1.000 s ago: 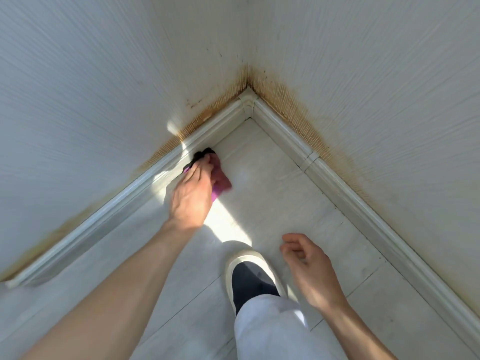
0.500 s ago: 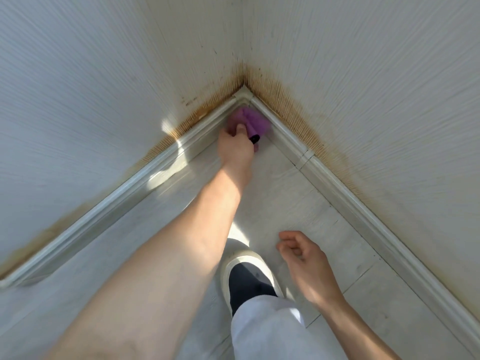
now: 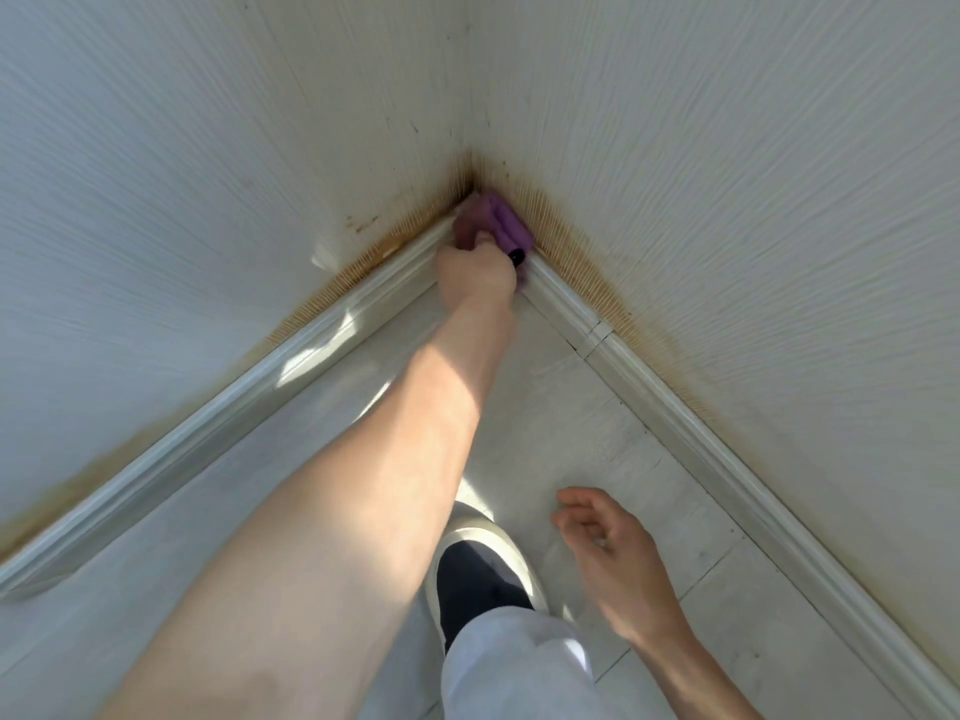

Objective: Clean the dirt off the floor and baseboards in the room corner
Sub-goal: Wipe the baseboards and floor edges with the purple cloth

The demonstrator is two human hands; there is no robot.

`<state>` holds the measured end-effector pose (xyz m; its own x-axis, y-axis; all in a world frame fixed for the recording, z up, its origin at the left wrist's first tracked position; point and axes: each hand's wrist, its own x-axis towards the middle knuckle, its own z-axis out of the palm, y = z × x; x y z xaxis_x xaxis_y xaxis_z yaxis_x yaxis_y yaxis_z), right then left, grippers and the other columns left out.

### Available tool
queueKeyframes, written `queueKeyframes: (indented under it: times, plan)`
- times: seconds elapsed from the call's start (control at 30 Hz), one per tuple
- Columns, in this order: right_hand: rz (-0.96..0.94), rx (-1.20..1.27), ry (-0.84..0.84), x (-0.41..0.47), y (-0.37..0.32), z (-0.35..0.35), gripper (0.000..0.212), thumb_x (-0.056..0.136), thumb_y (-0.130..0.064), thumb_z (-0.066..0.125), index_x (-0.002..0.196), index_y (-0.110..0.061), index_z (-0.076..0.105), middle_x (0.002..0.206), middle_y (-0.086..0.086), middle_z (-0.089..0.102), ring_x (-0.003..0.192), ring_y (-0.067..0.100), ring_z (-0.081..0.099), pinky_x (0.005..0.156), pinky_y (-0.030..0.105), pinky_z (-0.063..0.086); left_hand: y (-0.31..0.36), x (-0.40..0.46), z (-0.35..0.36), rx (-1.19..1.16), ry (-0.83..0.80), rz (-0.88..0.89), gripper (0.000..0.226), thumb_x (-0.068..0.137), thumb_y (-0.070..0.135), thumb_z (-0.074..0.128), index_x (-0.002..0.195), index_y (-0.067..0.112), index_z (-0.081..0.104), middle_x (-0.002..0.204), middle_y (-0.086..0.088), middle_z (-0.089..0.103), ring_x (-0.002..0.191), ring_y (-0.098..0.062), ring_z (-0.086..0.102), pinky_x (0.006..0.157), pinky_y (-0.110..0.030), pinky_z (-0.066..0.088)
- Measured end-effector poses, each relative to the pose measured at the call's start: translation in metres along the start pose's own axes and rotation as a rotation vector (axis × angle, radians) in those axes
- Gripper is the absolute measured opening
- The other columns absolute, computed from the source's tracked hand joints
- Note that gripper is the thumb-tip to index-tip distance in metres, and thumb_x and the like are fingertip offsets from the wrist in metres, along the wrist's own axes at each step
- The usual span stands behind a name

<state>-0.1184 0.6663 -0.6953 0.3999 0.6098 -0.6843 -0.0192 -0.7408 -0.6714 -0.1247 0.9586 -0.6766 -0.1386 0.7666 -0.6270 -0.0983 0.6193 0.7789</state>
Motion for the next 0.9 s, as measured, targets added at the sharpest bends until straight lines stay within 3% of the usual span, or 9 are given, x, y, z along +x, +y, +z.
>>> queueKeyframes:
  times: [0.07, 0.13, 0.23, 0.33, 0.43, 0.57, 0.77, 0.83, 0.9]
  plan:
    - [0.002, 0.009, -0.011, -0.003, 0.0, 0.003, 0.016, 0.1, -0.024, 0.064, 0.108, -0.038, 0.066, 0.1, -0.015, 0.073, 0.092, -0.007, 0.063, 0.077, 0.006, 0.046, 0.0, -0.004, 0.003, 0.028, 0.023, 0.029, 0.03, 0.085, 0.024, 0.061, 0.109, 0.008, 0.056, 0.104, -0.025, 0.071, 0.074, -0.034, 0.067, 0.055, -0.033, 0.053]
    - [0.0, -0.001, -0.022, -0.002, 0.003, 0.004, 0.016, 0.101, -0.025, 0.064, 0.11, -0.037, 0.067, 0.097, -0.017, 0.073, 0.092, -0.005, 0.064, 0.077, 0.008, 0.047, 0.003, -0.009, 0.007, 0.095, 0.011, 0.211, 0.019, 0.09, 0.024, 0.062, 0.106, 0.016, 0.055, 0.109, -0.017, 0.071, 0.092, -0.035, 0.07, 0.081, -0.049, 0.06]
    - [0.015, -0.017, -0.04, -0.004, 0.006, 0.008, 0.015, 0.101, -0.023, 0.064, 0.111, -0.034, 0.067, 0.098, -0.014, 0.074, 0.091, -0.004, 0.065, 0.078, 0.009, 0.047, 0.002, -0.013, -0.011, 0.24, -0.038, 0.415, 0.017, 0.099, 0.016, 0.059, 0.116, 0.013, 0.059, 0.108, -0.005, 0.068, 0.1, -0.027, 0.067, 0.093, -0.046, 0.055]
    - [0.025, -0.011, -0.041, -0.002, -0.001, 0.011, 0.015, 0.1, -0.023, 0.064, 0.111, -0.033, 0.067, 0.1, -0.011, 0.073, 0.092, -0.004, 0.065, 0.077, 0.008, 0.047, 0.004, -0.017, -0.029, 0.323, -0.083, 0.516, 0.024, 0.1, 0.012, 0.057, 0.124, 0.008, 0.06, 0.106, -0.002, 0.067, 0.098, -0.021, 0.064, 0.091, -0.035, 0.053]
    - [0.0, -0.008, -0.053, 0.003, -0.008, 0.017, 0.015, 0.1, -0.023, 0.064, 0.111, -0.034, 0.067, 0.1, -0.011, 0.073, 0.092, -0.007, 0.064, 0.078, 0.007, 0.047, -0.002, -0.029, -0.051, 0.422, -0.051, 0.669, 0.024, 0.101, 0.006, 0.053, 0.125, 0.009, 0.057, 0.096, 0.007, 0.064, 0.085, -0.006, 0.055, 0.072, -0.018, 0.042]
    - [-0.006, 0.017, -0.06, 0.0, -0.009, 0.02, 0.016, 0.1, -0.023, 0.065, 0.108, -0.037, 0.068, 0.097, -0.011, 0.074, 0.091, -0.003, 0.067, 0.079, 0.012, 0.049, 0.0, -0.018, -0.041, 0.592, -0.054, 0.825, 0.027, 0.1, 0.003, 0.05, 0.126, 0.003, 0.055, 0.093, 0.001, 0.063, 0.08, -0.014, 0.054, 0.066, -0.025, 0.033]
    - [0.041, -0.003, -0.027, -0.001, 0.006, -0.004, 0.016, 0.1, -0.021, 0.065, 0.106, -0.034, 0.07, 0.097, -0.01, 0.075, 0.09, -0.003, 0.067, 0.08, 0.011, 0.048, -0.009, -0.007, -0.03, 0.846, -0.122, 0.99, 0.021, 0.091, -0.001, 0.046, 0.111, 0.003, 0.053, 0.098, -0.01, 0.064, 0.085, -0.029, 0.059, 0.065, -0.036, 0.036]
    - [0.055, -0.007, -0.008, 0.0, 0.009, -0.008, 0.016, 0.099, -0.019, 0.066, 0.104, -0.033, 0.071, 0.096, -0.01, 0.075, 0.09, -0.003, 0.067, 0.08, 0.013, 0.048, 0.0, -0.007, -0.04, 0.913, -0.209, 1.023, 0.018, 0.091, -0.002, 0.047, 0.108, 0.002, 0.052, 0.095, -0.009, 0.062, 0.082, -0.027, 0.055, 0.063, -0.031, 0.025]
    - [0.057, -0.015, -0.017, 0.001, 0.006, -0.006, 0.015, 0.099, -0.021, 0.066, 0.105, -0.034, 0.071, 0.097, -0.011, 0.075, 0.09, -0.004, 0.067, 0.081, 0.013, 0.049, 0.006, -0.013, -0.055, 1.018, -0.379, 1.047, 0.017, 0.094, 0.0, 0.049, 0.111, 0.003, 0.052, 0.093, -0.009, 0.064, 0.081, -0.027, 0.058, 0.062, -0.035, 0.027]
